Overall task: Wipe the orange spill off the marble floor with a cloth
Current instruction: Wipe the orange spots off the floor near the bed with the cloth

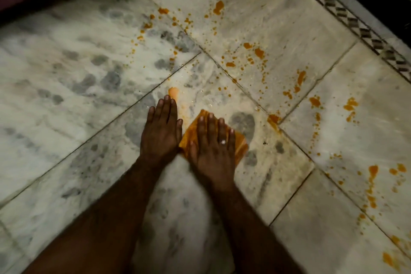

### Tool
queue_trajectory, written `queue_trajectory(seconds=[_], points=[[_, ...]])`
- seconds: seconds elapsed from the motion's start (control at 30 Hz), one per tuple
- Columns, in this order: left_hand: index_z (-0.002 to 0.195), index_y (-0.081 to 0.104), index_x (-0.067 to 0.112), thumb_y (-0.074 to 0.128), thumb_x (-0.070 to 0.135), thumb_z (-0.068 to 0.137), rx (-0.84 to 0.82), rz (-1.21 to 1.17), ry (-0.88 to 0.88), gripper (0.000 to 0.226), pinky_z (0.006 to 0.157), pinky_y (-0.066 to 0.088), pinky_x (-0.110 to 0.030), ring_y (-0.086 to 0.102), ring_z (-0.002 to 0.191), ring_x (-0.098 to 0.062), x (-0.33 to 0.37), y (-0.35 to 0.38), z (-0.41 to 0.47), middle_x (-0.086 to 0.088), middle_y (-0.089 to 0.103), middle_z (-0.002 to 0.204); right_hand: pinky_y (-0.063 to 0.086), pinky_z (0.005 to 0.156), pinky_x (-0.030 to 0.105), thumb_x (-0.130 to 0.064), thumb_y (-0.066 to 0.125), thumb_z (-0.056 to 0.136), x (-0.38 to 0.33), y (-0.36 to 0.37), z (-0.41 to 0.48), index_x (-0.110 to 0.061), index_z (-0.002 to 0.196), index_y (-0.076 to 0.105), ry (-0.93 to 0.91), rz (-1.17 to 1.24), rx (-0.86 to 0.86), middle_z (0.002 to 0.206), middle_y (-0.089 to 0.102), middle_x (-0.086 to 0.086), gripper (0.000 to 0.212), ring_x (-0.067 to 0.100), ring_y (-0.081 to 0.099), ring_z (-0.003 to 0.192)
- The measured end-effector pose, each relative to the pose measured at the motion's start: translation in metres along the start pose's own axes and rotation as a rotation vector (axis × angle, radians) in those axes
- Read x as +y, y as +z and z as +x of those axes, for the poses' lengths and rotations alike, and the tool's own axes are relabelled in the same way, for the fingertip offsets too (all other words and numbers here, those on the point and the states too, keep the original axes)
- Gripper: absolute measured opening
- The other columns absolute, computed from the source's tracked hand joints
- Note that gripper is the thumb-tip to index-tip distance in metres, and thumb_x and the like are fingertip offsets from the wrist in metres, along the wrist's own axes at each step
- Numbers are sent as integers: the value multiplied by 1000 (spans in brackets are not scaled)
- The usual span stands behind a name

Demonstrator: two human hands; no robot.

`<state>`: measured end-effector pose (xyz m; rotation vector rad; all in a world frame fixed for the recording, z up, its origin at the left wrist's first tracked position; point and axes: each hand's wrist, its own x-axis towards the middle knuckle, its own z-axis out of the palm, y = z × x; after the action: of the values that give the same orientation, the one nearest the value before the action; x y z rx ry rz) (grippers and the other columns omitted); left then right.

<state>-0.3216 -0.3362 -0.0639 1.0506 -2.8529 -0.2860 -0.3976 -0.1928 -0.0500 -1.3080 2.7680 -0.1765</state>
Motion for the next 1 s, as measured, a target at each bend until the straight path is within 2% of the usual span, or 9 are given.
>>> queue_trajectory(seconds=[0.1, 0.17, 0.27, 0.37, 0.5, 0.7, 0.8, 0.9, 1.0], points=[[155, 28, -1, 24, 34, 104, -16, -3, -8, 62, 124, 15, -47, 26, 151, -33, -7, -3, 1, -21, 26, 163, 17, 125, 56, -52, 27, 104, 38, -7, 41, -20, 163, 18, -11, -46, -57, 171, 17, 8, 68, 31, 17, 157], [154, 30, -2, 23, 35, 103, -16, -12, -37, 63, 123, 14, -46, 28, 150, -34, -17, -5, 6, -22, 28, 162, 12, 126, 54, -53, 23, 105, 65, -11, 44, -20, 164, 12, 62, -59, -76, 171, 13, 7, 69, 31, 14, 157], [153, 32, -2, 24, 33, 103, -13, -28, -49, 62, 123, 16, -44, 31, 149, -35, -31, -10, 14, -23, 31, 160, 18, 124, 56, -48, 27, 106, 81, -17, 14, -17, 164, 13, 213, -91, -31, 170, 17, 11, 67, 35, 20, 156], [154, 32, 0, 27, 32, 103, 4, -30, -47, 60, 123, 17, -45, 30, 149, -34, -35, -14, 28, -21, 31, 161, 21, 122, 59, -43, 28, 105, 61, -12, -38, -11, 162, 20, 345, -65, -27, 168, 21, 17, 67, 40, 25, 153], [155, 30, 3, 25, 33, 103, -7, -21, -31, 61, 124, 11, -42, 27, 151, -30, -45, -15, 52, -18, 29, 162, 26, 120, 62, -44, 33, 102, 6, -1, -64, -9, 160, 29, 166, -59, -55, 166, 26, 18, 67, 43, 32, 150], [157, 27, 5, 27, 32, 104, 22, 1, -39, 59, 125, 13, -43, 24, 153, -27, -53, -8, 55, -15, 26, 164, 23, 123, 57, -48, 37, 103, -21, 4, 34, -18, 162, 27, -61, 0, -3, 168, 24, 9, 67, 33, 24, 155], [157, 27, 5, 27, 30, 104, 25, -18, -53, 59, 125, 12, -41, 24, 153, -27, -54, -9, 55, -15, 25, 164, 16, 125, 56, -52, 29, 104, -6, -2, 92, -21, 163, 19, -54, -5, -60, 170, 18, 7, 68, 30, 18, 157], [156, 30, 4, 30, 29, 104, 37, -36, -63, 58, 125, 16, -42, 28, 151, -28, -53, -11, 55, -16, 29, 163, 9, 127, 53, -54, 19, 103, 23, -9, 102, -21, 164, 14, 38, -45, -90, 171, 13, 6, 69, 30, 14, 157], [154, 34, 2, 31, 28, 103, 48, -43, -68, 58, 124, 19, -43, 32, 149, -30, -52, -12, 56, -17, 33, 161, 15, 125, 55, -48, 24, 104, 42, -15, 68, -17, 163, 19, 197, -59, -51, 170, 19, 11, 67, 35, 22, 155]])
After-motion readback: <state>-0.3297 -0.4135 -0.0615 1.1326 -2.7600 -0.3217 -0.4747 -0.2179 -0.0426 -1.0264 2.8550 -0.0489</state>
